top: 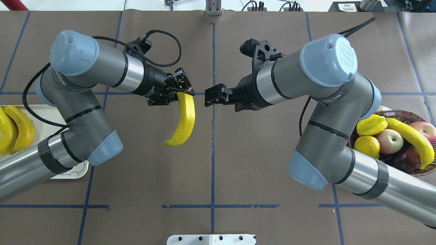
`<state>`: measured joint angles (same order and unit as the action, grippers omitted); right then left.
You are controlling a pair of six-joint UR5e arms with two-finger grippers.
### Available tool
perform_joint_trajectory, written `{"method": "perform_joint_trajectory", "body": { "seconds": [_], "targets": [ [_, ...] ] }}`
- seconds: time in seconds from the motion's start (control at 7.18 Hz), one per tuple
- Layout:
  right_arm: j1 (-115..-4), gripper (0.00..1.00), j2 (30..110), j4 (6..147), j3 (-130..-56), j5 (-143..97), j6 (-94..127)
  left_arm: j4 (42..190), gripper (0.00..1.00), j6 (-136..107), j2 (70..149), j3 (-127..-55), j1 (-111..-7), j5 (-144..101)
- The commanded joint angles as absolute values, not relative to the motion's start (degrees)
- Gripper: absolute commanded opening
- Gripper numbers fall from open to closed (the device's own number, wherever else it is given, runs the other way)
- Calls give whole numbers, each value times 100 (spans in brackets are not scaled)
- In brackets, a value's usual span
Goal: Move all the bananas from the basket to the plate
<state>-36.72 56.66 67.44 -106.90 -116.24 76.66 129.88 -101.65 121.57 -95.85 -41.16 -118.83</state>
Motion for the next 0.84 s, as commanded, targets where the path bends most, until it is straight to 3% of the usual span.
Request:
{"method": "perform_joint_trajectory", "body": {
  "seconds": [0.0,0.42,0.7],
  "targets": [
    [-3936,99,5686,7538,-10696,-11654,7551,12100,0,-10518,11805,-9676,-4637,-11664],
    [-4358,99,5660,9065,-10714,-11672,6509,10429,0,-10451,11428,-9703,-5115,-11155],
    [-4805,99,5686,9639,-10714,-11942,5848,10266,0,-9822,10587,-9694,-5273,-11127]
  ]
}}
